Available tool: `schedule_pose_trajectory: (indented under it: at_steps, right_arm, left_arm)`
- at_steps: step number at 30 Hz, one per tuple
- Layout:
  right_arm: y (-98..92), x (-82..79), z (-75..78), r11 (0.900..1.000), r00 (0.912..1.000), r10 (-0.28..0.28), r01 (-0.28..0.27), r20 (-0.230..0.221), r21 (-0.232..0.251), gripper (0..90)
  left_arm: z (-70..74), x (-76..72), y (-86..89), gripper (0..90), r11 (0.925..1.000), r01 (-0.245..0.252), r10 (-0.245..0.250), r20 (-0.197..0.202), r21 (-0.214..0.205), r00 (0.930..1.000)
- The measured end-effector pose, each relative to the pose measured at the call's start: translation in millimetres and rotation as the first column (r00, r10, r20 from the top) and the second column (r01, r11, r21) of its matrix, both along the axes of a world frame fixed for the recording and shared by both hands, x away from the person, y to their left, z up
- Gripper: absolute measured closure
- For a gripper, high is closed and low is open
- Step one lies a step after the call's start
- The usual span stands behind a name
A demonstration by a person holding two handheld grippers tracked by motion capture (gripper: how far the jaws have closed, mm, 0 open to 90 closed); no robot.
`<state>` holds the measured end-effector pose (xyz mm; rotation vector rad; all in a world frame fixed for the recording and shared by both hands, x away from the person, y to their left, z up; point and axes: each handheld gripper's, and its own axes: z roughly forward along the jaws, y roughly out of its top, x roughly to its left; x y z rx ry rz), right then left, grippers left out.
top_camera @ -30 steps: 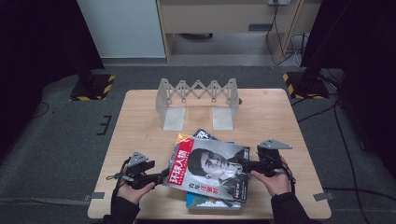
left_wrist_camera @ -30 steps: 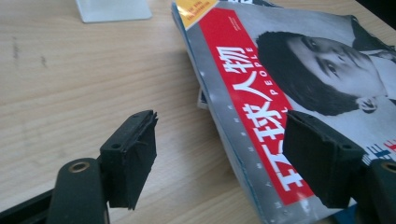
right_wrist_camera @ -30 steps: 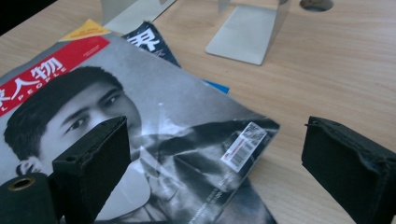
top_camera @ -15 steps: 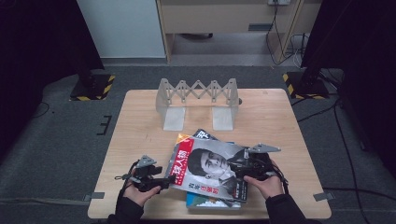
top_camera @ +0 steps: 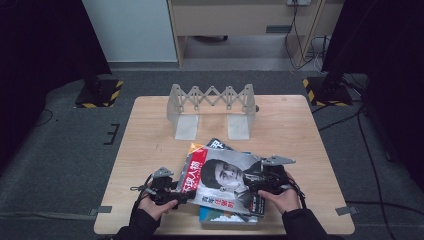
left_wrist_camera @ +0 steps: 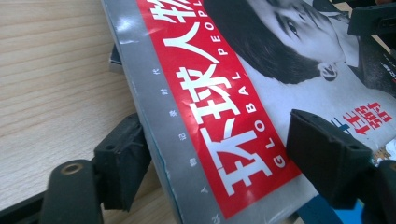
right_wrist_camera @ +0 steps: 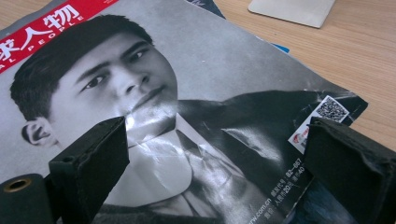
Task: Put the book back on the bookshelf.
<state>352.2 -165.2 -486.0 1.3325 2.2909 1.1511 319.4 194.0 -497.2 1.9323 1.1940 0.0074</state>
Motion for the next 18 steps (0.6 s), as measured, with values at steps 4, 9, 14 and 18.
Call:
schedule_pose_trajectory:
  at_steps: [4,9,14,18]
  right_arm:
    - [0.3,0.3,-1.9,0.9999,1.0000,0.000,0.000,0.008,-0.017,7.0]
    - [1.6,-0.1,-3.1,0.9996,0.9999,-0.001,0.001,0.011,-0.027,6.6]
    - [1.6,0.0,-4.4,0.9995,0.9999,0.000,0.001,0.016,-0.031,5.9]
    - [1.1,0.1,-5.0,0.9997,0.9999,-0.003,0.004,0.010,-0.025,5.7]
  left_arm:
    - [-2.2,2.3,1.1,23.1,0.9993,-0.004,0.002,-0.042,-0.036,0.9991]
    - [3.6,-0.5,3.2,29.3,0.9990,-0.010,0.008,-0.056,-0.044,0.9984]
    - [16.9,-8.6,5.4,39.3,0.9982,-0.016,0.016,-0.010,-0.059,0.9998]
    - [27.5,-9.0,4.3,41.6,0.9942,-0.028,0.032,0.038,-0.104,0.9988]
